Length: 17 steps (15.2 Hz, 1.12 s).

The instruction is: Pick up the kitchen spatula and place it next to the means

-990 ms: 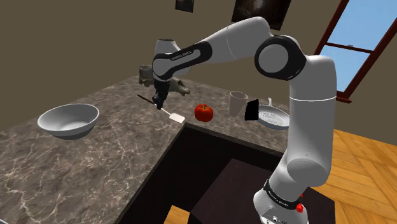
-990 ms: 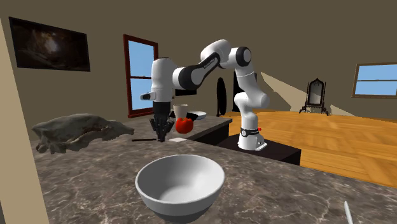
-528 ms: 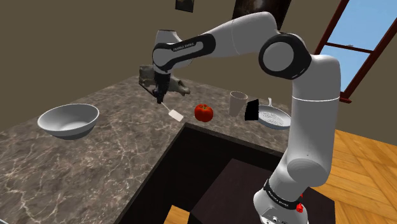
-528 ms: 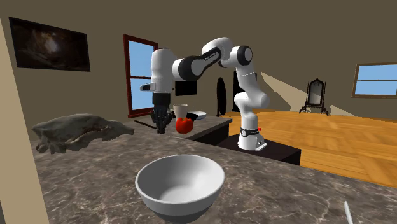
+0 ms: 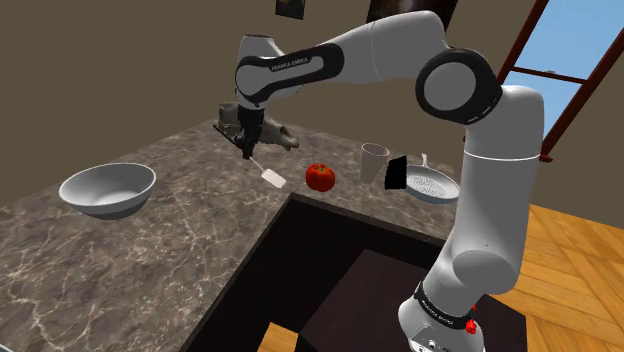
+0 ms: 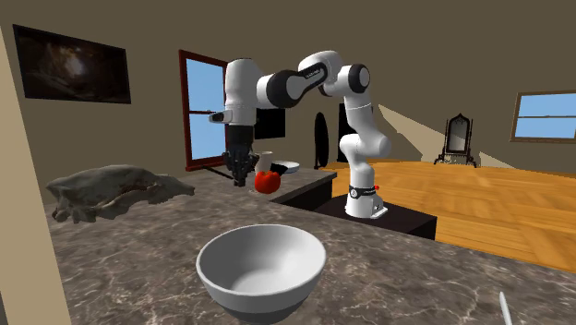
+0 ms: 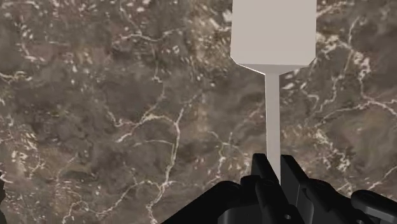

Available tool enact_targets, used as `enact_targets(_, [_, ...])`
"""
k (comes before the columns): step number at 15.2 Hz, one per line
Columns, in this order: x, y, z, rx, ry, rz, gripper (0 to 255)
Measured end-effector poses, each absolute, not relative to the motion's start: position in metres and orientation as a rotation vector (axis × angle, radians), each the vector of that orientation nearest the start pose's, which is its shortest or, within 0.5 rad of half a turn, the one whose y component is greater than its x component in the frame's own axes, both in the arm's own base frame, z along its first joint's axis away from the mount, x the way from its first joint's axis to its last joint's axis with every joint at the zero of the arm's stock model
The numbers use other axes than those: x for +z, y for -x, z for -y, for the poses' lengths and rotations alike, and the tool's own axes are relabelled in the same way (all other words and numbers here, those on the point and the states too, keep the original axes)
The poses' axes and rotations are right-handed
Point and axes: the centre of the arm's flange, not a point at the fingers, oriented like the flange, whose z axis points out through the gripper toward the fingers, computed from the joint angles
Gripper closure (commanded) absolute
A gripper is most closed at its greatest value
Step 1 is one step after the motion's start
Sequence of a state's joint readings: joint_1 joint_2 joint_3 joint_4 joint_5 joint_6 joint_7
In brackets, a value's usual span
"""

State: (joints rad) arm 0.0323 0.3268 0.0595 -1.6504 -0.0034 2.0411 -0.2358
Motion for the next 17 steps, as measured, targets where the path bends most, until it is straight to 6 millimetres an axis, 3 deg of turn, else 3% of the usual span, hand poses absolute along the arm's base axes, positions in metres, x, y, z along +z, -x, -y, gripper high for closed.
enact_targets(17, [0.431, -0.574, -0.265, -0.102, 3.087, 0.508, 255])
